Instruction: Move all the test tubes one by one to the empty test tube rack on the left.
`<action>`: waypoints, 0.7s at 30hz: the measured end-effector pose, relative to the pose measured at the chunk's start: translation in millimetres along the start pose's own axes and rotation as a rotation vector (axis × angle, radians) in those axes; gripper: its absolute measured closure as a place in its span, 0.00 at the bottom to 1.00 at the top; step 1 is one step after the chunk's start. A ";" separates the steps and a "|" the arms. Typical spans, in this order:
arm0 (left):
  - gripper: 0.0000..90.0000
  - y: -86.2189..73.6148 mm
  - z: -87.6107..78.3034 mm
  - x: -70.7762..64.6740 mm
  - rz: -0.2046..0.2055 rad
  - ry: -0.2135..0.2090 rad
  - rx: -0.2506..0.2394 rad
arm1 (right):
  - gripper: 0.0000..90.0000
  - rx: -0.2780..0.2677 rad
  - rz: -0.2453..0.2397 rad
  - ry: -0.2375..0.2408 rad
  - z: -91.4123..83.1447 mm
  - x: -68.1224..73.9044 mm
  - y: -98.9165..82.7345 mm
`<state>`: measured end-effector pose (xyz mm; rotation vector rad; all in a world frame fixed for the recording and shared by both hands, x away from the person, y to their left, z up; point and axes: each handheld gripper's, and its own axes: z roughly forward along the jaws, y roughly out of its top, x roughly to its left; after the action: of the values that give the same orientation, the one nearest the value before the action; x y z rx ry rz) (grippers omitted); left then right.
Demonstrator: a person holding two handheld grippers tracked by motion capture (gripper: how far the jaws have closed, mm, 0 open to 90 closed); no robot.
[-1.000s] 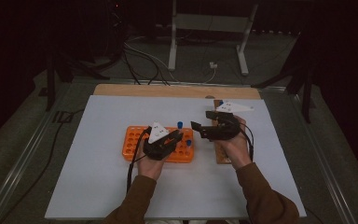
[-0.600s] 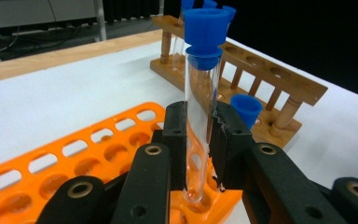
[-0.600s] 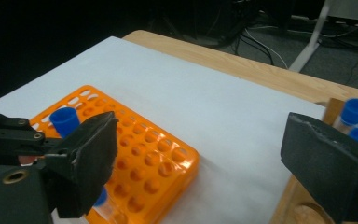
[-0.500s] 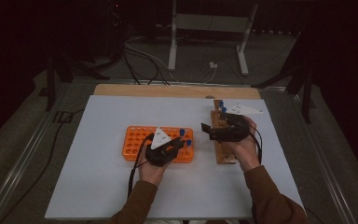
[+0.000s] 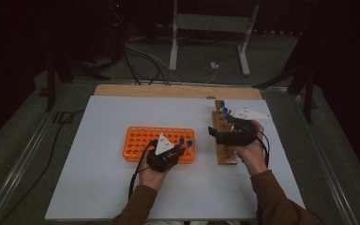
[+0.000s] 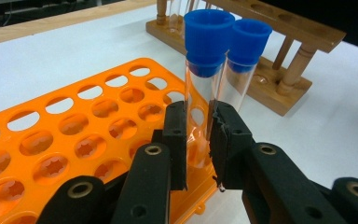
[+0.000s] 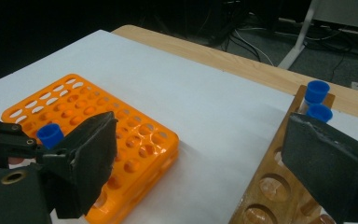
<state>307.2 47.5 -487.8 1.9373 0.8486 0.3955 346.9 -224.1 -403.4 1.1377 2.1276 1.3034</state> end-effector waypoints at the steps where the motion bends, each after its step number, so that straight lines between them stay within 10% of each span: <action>1: 0.87 -0.1 0.2 -0.8 0.004 0.003 0.004 | 0.12 0.001 0.002 -0.002 -0.2 -0.4 -0.7; 21: 0.83 -5.3 4.6 -0.5 -0.010 0.003 0.046 | 0.12 0.000 0.001 -0.010 -1.6 -3.9 -4.4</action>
<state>307.5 45.9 -494.7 1.9747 0.8764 0.3756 346.2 -229.1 -406.7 1.1424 2.1202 1.2954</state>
